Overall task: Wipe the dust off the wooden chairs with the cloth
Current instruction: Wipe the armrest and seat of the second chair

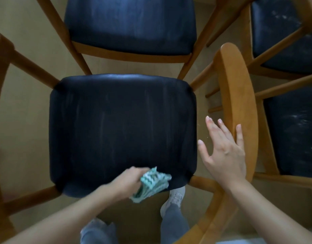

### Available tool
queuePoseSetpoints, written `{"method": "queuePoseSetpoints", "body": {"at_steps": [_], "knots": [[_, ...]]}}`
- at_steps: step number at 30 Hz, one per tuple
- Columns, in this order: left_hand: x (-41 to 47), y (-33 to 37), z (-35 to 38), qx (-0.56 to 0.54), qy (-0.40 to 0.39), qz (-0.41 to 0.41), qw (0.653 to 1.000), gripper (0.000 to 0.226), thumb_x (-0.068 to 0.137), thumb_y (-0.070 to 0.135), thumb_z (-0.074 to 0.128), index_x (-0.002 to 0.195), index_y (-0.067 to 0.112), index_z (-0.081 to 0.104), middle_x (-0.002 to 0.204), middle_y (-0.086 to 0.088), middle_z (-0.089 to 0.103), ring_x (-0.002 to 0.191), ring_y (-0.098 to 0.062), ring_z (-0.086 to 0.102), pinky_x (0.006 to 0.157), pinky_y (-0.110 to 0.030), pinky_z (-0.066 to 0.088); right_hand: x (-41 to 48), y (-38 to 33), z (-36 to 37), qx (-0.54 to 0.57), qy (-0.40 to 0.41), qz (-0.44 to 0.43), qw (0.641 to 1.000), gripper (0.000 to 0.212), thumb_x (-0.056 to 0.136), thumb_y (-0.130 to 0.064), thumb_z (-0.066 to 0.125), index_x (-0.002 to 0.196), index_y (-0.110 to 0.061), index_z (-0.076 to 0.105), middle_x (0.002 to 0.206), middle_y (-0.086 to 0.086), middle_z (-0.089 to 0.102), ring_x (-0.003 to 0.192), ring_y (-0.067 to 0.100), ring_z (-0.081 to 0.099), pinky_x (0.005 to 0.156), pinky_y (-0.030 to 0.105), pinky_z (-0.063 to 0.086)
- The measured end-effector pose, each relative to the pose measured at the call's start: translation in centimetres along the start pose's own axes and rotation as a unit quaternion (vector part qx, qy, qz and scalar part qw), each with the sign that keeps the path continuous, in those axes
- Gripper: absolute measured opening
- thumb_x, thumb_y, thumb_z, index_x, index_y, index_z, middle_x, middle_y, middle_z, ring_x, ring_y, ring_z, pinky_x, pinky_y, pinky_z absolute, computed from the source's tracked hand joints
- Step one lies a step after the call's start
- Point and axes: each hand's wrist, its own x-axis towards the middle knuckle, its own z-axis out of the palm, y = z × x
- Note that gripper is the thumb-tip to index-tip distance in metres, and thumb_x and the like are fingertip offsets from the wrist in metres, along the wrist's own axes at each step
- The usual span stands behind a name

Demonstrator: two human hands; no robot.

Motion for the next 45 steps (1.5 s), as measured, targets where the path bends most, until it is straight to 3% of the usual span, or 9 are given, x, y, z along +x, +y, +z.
{"method": "queuePoseSetpoints", "body": {"at_steps": [3,6,9,13,16,30,35,41,45], "knots": [[4.6,2.0,-6.6,-0.063,0.124,0.050,0.989,0.037,0.085,-0.003,0.048,0.105,0.021,0.067,0.102,0.002,0.071,0.097,-0.013,0.066,0.080,-0.029,0.052,0.1,-0.1,0.0,0.007,0.002,-0.003,1.000,0.059,0.091,-0.045,0.035,0.142,-0.015,0.041,0.139,0.003,0.051,0.134,0.020,0.040,0.117,0.040,0.004],[10.3,5.0,-13.3,-0.018,0.265,0.092,0.960,0.038,0.088,-0.001,0.044,0.117,0.017,0.061,0.107,-0.002,0.067,0.098,-0.017,0.061,0.075,-0.026,0.043,0.2,-0.1,0.1,0.011,0.002,-0.005,1.000,0.059,0.091,-0.045,0.036,0.142,-0.015,0.041,0.138,0.002,0.052,0.134,0.018,0.039,0.118,0.038,0.002],[16.5,7.3,-17.2,0.078,0.327,0.101,0.936,0.054,0.088,-0.006,0.039,0.136,0.015,0.047,0.139,-0.010,0.050,0.128,-0.026,0.044,0.098,-0.033,0.035,0.2,-0.1,0.1,0.014,0.004,-0.012,1.000,0.058,0.090,-0.045,0.037,0.141,-0.016,0.043,0.136,0.001,0.054,0.133,0.018,0.040,0.118,0.038,0.002],[22.3,7.5,-15.7,0.186,0.244,0.072,0.949,0.059,0.090,-0.009,0.035,0.143,0.016,0.037,0.153,-0.006,0.028,0.141,-0.022,0.023,0.112,-0.032,0.015,0.4,0.1,0.2,0.015,0.011,-0.016,1.000,0.058,0.090,-0.044,0.038,0.140,-0.016,0.044,0.135,0.000,0.055,0.131,0.017,0.042,0.117,0.038,0.002],[24.0,6.6,-13.1,0.205,0.266,0.069,0.939,0.057,0.090,-0.007,0.035,0.141,0.017,0.039,0.154,-0.005,0.028,0.143,-0.020,0.020,0.118,-0.036,0.005,0.4,0.1,0.2,0.013,0.014,-0.017,1.000,0.058,0.090,-0.044,0.038,0.140,-0.016,0.044,0.135,0.000,0.054,0.131,0.017,0.042,0.117,0.039,0.003],[12.9,4.5,3.4,0.118,0.142,0.231,0.955,0.046,0.085,0.003,0.041,0.129,0.007,0.056,0.136,-0.010,0.051,0.131,-0.025,0.044,0.113,-0.032,0.009,0.3,0.4,0.3,0.003,0.016,-0.013,1.000,0.061,0.091,-0.046,0.036,0.144,-0.014,0.037,0.140,0.004,0.050,0.135,0.022,0.039,0.116,0.038,0.001],[9.8,3.9,5.7,0.117,0.093,0.233,0.961,0.046,0.094,0.008,0.036,0.138,0.017,0.045,0.149,0.000,0.037,0.141,-0.010,0.025,0.112,-0.020,-0.006,0.3,0.4,0.4,-0.011,0.018,-0.012,1.000,0.062,0.091,-0.046,0.035,0.144,-0.014,0.038,0.139,0.004,0.051,0.135,0.022,0.040,0.116,0.038,0.000],[7.1,3.3,7.5,0.120,0.054,0.223,0.966,0.043,0.091,0.016,0.052,0.134,0.017,0.051,0.144,0.004,0.044,0.138,-0.007,0.030,0.112,-0.017,-0.001,0.3,0.3,0.4,-0.012,0.020,-0.007,1.000,0.062,0.091,-0.047,0.034,0.143,-0.015,0.039,0.138,0.003,0.052,0.134,0.022,0.040,0.116,0.039,0.000],[5.2,2.3,8.9,0.124,0.070,0.257,0.956,0.033,0.068,0.020,0.063,0.099,0.021,0.073,0.103,0.008,0.071,0.102,-0.005,0.064,0.100,-0.022,0.041,0.2,0.3,0.4,-0.019,0.019,-0.006,1.000,0.062,0.091,-0.047,0.033,0.143,-0.015,0.039,0.138,0.004,0.052,0.134,0.023,0.041,0.116,0.042,0.004]]}}
